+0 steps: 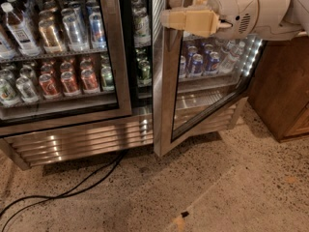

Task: Open right fridge door

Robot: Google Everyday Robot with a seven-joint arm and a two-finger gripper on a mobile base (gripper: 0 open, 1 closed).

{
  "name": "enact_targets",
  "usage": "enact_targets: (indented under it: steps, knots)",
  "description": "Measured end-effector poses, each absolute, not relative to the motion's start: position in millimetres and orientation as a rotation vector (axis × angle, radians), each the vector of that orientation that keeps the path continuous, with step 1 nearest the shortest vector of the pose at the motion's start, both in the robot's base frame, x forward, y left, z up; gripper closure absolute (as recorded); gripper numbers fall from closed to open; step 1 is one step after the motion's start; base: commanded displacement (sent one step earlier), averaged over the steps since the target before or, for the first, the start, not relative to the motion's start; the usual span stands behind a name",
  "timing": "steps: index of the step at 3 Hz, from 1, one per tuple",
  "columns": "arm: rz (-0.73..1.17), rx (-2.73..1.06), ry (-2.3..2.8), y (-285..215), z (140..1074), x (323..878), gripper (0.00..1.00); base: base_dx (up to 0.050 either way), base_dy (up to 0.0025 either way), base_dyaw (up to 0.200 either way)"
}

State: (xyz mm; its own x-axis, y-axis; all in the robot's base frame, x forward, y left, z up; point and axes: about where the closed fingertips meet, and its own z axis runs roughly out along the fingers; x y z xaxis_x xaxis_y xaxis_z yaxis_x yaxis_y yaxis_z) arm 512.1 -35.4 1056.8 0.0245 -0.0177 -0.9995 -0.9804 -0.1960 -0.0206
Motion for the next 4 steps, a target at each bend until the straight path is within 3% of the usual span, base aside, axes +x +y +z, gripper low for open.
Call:
enact_targets:
  steps: [2, 3, 4]
  knots:
    - [1.326, -1.379, 1.107, -35.3, 1056.8, 512.1, 1.0, 0.0, 0.00005, -0.199]
    - [1.326, -1.379, 1.107, -35.3, 1056.8, 512.1, 1.0, 0.0, 0.0, 0.0]
    - [1.326, -1.379, 1.107, -35.3, 1056.9, 512.1, 0.81, 0.0, 0.0, 0.0]
